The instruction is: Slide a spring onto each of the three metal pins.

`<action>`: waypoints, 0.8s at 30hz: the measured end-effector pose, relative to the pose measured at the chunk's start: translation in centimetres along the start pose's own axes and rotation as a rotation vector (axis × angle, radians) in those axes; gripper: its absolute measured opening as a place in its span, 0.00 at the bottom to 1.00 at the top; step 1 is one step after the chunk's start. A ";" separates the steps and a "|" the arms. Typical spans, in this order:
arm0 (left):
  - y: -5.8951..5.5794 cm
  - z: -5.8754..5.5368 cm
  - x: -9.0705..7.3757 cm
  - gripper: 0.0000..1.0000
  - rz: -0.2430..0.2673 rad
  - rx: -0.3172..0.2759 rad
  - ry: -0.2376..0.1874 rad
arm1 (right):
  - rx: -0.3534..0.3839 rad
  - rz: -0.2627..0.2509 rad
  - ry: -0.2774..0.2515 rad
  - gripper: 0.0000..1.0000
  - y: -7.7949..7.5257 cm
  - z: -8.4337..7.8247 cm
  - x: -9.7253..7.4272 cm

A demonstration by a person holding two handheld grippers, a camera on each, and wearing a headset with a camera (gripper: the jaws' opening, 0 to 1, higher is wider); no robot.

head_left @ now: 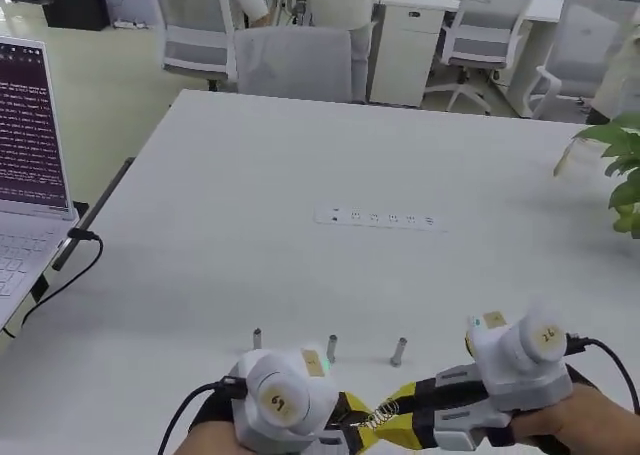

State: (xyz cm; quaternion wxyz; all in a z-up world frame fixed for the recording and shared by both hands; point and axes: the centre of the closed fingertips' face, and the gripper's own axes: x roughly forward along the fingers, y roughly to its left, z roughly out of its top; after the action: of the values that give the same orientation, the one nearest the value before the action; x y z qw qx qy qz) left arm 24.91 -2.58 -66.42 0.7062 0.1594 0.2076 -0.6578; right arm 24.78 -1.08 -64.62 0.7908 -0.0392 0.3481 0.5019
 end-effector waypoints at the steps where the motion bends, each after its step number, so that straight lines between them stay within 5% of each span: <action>1: 0.0 0.1 0.0 0.02 -0.001 0.000 -0.003 | -0.004 0.000 0.002 0.16 0.0 0.1 -0.1; 10: -0.5 1.9 0.5 0.02 -0.030 0.019 -0.039 | -0.145 0.022 0.144 0.16 -0.1 -0.3 -1.7; 24: -0.9 3.2 1.3 0.02 -0.056 0.065 -0.044 | -0.262 0.042 0.243 0.17 -0.1 0.2 -2.6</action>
State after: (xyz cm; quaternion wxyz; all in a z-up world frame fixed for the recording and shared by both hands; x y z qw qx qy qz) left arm 24.35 -5.39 -64.23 0.6863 0.1620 0.1750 -0.6871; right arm 24.34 -3.01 -62.96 0.7203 -0.1949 0.3736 0.5510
